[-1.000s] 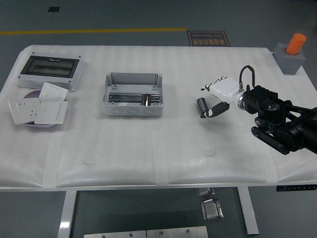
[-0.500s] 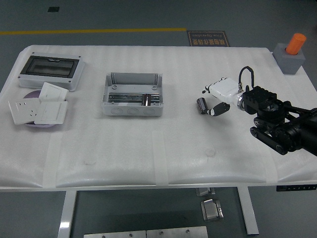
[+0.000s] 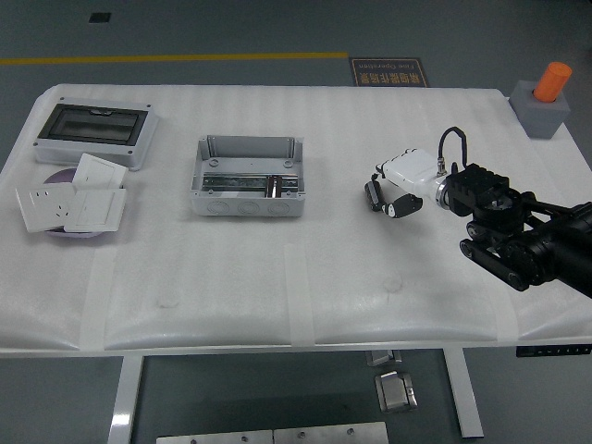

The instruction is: Pick up the battery,place it into the box

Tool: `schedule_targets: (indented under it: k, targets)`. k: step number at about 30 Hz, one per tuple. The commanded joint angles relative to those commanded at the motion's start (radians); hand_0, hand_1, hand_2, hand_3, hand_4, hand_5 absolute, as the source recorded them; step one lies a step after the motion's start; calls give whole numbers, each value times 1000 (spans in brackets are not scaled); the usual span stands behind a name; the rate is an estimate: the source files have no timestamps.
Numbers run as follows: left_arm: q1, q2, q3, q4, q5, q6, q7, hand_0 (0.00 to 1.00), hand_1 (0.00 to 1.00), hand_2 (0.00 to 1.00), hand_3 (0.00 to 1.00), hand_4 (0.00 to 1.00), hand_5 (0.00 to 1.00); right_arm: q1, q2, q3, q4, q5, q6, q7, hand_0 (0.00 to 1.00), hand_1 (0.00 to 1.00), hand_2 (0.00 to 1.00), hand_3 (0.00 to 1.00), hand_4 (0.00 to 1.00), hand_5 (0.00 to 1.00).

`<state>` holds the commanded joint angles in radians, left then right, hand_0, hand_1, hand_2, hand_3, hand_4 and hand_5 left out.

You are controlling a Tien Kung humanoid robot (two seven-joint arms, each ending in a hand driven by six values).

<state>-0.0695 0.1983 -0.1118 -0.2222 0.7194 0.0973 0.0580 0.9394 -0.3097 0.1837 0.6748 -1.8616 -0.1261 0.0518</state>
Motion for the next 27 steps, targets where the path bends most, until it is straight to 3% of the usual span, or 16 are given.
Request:
schedule_targets:
  k: [27]
  targets:
    - [-7,1,6,-3,2,0,-1,593,615,432,605,406,456,-9,14,-6,-9,36,15,15,858,748,757,769,641,448]
